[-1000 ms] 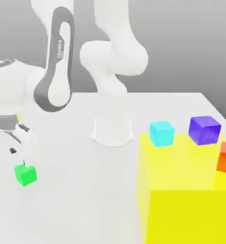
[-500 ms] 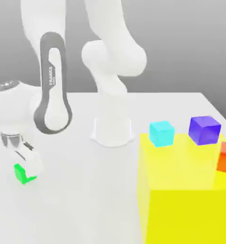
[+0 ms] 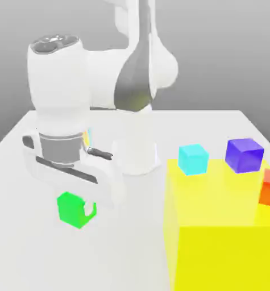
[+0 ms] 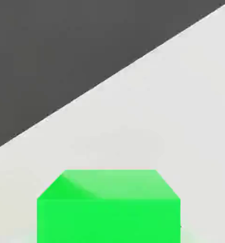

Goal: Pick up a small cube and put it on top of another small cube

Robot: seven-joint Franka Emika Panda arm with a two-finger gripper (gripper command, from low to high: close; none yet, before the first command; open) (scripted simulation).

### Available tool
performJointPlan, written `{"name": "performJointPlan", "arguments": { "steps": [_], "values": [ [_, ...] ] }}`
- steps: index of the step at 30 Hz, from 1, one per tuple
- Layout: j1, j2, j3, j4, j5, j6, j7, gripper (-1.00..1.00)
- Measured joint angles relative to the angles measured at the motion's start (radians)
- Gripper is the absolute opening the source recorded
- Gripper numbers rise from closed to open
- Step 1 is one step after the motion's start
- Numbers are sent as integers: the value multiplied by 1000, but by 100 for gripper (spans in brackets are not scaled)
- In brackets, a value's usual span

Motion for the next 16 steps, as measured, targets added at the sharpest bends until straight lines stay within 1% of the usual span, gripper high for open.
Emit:
{"name": "performJointPlan", "arguments": {
  "steps": [7, 8, 9, 11, 12, 16],
  "values": [
    [297, -44, 166, 229, -5, -279, 293, -100],
    [321, -43, 180, 245, -8, -295, 324, -100],
    [327, -33, 185, 240, -12, -281, 342, -100],
    [330, -3, 188, 204, -20, -217, 359, -100],
    [332, 10, 187, 188, -23, -188, 363, 100],
    [333, 10, 187, 188, -23, -188, 362, 100]
  ]
}}
